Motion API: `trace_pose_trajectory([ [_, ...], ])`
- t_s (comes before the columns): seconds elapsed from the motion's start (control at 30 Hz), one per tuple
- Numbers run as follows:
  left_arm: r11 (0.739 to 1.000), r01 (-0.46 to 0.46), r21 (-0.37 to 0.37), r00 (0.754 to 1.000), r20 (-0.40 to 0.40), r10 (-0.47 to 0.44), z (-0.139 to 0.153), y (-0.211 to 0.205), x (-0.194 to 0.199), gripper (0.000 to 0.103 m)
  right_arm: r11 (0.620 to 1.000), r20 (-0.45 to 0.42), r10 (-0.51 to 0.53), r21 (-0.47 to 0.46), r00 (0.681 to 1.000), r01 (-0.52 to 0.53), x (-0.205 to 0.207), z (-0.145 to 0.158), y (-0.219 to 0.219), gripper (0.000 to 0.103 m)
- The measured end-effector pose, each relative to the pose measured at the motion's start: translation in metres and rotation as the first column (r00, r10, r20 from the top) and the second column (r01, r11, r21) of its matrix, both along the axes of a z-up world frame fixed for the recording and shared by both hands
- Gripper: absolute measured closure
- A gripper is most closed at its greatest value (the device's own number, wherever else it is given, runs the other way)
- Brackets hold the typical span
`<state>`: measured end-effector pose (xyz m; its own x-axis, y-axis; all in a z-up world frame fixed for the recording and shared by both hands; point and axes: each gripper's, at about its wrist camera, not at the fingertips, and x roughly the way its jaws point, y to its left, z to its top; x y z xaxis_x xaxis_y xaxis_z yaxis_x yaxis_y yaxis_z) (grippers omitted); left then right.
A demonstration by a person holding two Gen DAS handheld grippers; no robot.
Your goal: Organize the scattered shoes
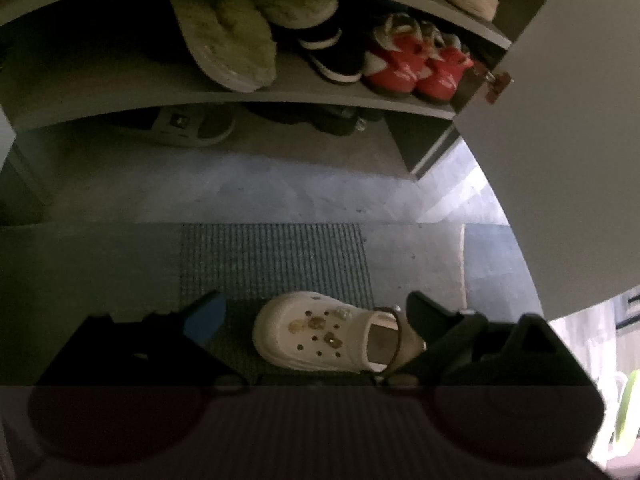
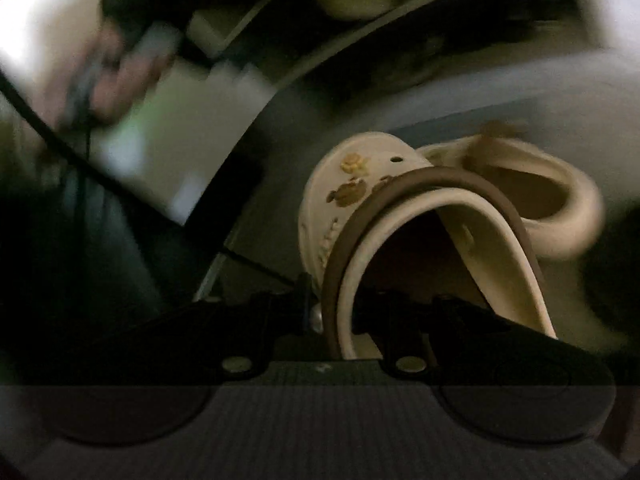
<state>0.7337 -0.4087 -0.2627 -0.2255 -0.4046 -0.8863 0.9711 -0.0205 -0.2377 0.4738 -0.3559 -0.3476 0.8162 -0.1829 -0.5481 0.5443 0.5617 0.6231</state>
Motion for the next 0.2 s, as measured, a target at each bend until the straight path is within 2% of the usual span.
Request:
trace_pose_trajectory([
  [0.07, 1.0, -0.015, 0.001, 1.0, 0.006, 0.015, 0.001, 0.003, 0.005, 0.005, 0.991, -0.031, 0.13, -0.019, 0.991, -0.131, 0.019, -0.01, -0.015, 0.082],
  [0.13, 0.999, -0.032, 0.007, 0.999, 0.012, 0.032, 0.001, 0.005, 0.01, 0.005, 0.967, -0.078, 0.247, -0.05, 0.966, -0.251, 0.036, -0.018, -0.026, 0.082],
  [0.2, 0.999, -0.05, 0.015, 0.999, 0.016, 0.05, 0.0, 0.008, 0.015, 0.005, 0.924, -0.136, 0.365, -0.071, 0.921, -0.377, 0.056, -0.027, -0.034, 0.082],
])
